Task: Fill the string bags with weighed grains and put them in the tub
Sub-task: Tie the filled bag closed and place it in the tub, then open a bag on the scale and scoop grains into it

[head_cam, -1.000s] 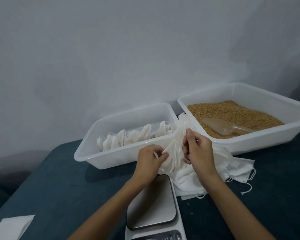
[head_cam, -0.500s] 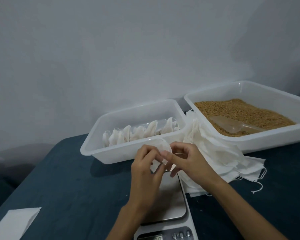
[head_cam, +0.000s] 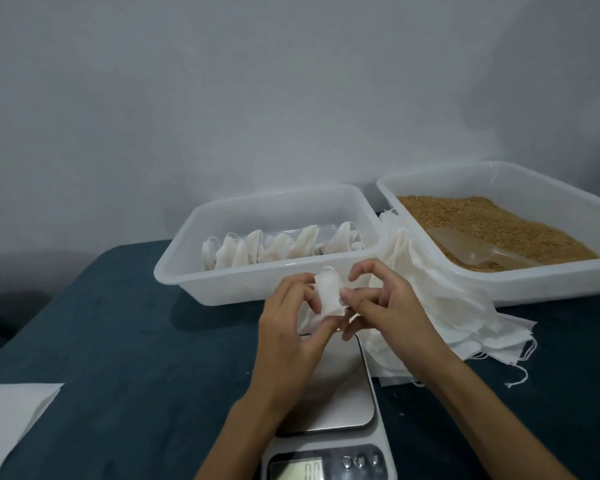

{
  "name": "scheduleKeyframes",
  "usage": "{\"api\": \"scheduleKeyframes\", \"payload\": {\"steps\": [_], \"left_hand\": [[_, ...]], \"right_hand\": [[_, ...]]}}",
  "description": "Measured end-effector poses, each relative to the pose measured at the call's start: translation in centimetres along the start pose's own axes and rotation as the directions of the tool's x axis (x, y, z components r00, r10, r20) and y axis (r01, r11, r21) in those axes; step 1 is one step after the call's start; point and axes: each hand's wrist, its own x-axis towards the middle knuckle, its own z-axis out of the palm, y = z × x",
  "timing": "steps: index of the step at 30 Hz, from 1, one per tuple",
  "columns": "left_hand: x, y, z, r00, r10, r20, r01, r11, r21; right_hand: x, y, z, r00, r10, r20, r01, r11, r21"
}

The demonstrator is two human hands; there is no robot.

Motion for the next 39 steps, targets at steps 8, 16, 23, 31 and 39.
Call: {"api": "scheduleKeyframes", "payload": {"steps": [8, 16, 23, 31, 39], "left_hand": [[-0.5, -0.6, 0.3, 0.993, 0.099, -0.064, -0.082, 0.971, 0.223], [-0.5, -0.8, 0.4, 0.974, 0.225, -0.022, -0.201, 0.907, 0.370], [-0.6, -0.9, 0.6, 0.937, 0.347, -0.043, -0.293, 0.847, 0.443], [-0.7, -1.4, 0.5, 0.977, 0.209, 0.046, -0.214, 0.936, 0.279], [-0.8, -1.3, 0.6, 0.993, 0.120, -0.006, -0.118, 0.982, 0.145]], "right_hand": [[-0.1, 0.0, 0.2, 0.999, -0.036, 0.013, 0.037, 0.992, -0.122], [0.1, 0.4, 0.1, 0.994, -0.065, -0.088, 0.039, 0.962, -0.270], [0.1, 0.5, 0.0, 1.000, -0.001, -0.022, -0.005, 0.961, -0.277], [0.0, 0.5, 0.0, 0.975, -0.184, -0.123, 0.130, 0.925, -0.358], [-0.3, 0.1, 0.4, 0.987, -0.128, -0.094, 0.113, 0.983, -0.148]]}}
